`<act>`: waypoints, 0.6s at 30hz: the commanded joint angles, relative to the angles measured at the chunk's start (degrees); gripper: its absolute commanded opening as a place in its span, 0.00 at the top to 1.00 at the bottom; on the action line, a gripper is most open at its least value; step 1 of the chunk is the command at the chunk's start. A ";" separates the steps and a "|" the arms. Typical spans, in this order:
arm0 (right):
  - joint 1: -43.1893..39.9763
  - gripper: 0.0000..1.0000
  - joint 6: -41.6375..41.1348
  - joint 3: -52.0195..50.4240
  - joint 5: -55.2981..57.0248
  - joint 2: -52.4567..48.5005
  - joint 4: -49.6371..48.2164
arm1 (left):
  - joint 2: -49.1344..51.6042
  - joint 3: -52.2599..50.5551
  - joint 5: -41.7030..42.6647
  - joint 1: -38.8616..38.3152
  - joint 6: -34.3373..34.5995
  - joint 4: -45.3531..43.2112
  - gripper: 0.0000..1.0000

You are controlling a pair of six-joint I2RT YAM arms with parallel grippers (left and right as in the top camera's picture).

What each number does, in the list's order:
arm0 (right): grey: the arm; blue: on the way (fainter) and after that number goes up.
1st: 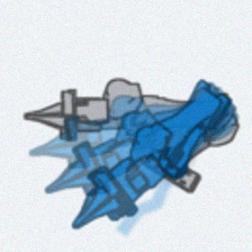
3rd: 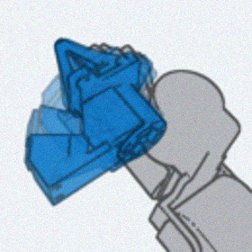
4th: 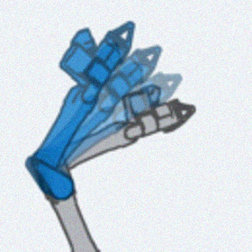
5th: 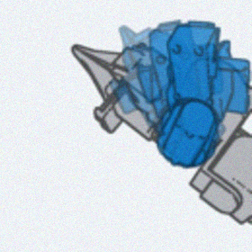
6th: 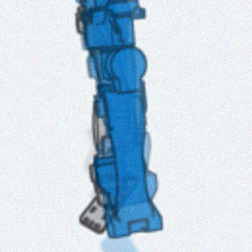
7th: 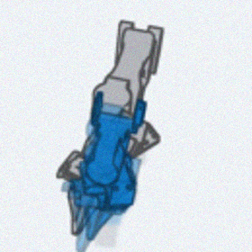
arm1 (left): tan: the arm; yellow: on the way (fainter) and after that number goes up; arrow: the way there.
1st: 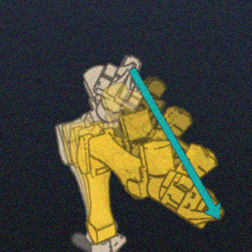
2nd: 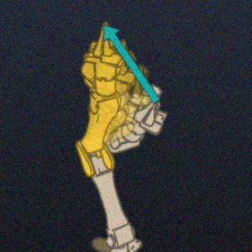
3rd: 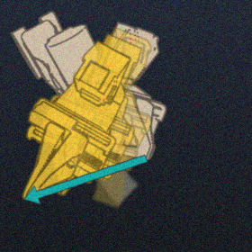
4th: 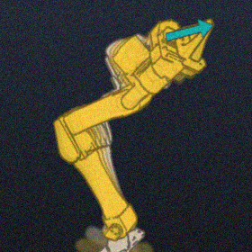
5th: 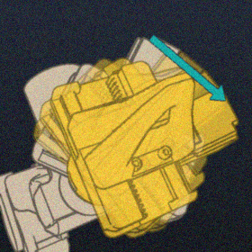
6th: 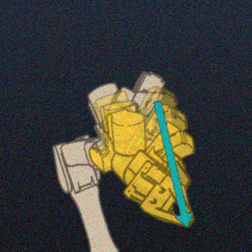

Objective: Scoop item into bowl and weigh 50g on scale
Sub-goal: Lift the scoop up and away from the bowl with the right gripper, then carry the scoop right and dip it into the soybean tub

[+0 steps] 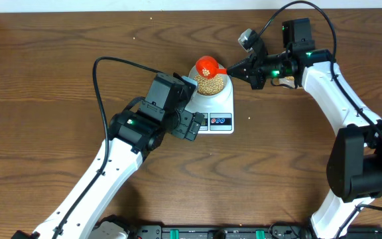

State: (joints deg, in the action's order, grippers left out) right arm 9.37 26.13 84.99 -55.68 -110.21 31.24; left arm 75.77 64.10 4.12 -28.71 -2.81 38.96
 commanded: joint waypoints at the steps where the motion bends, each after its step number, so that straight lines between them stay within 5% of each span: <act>1: -0.28 0.99 -0.39 -0.24 1.11 -0.61 0.20 | 0.44 -0.02 -0.72 0.20 0.09 0.07 0.02; 10: -2.71 0.99 -3.58 -0.24 -8.50 0.28 0.83 | 0.44 -0.02 -0.72 0.20 0.09 0.07 0.02; 18: -16.63 0.99 -6.64 -0.24 -9.35 7.54 6.36 | 0.44 -0.02 -0.72 0.20 0.09 0.07 0.02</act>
State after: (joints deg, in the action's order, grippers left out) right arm -1.26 21.06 84.90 -62.37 -108.33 36.05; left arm 75.77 64.10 4.10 -28.71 -2.81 38.96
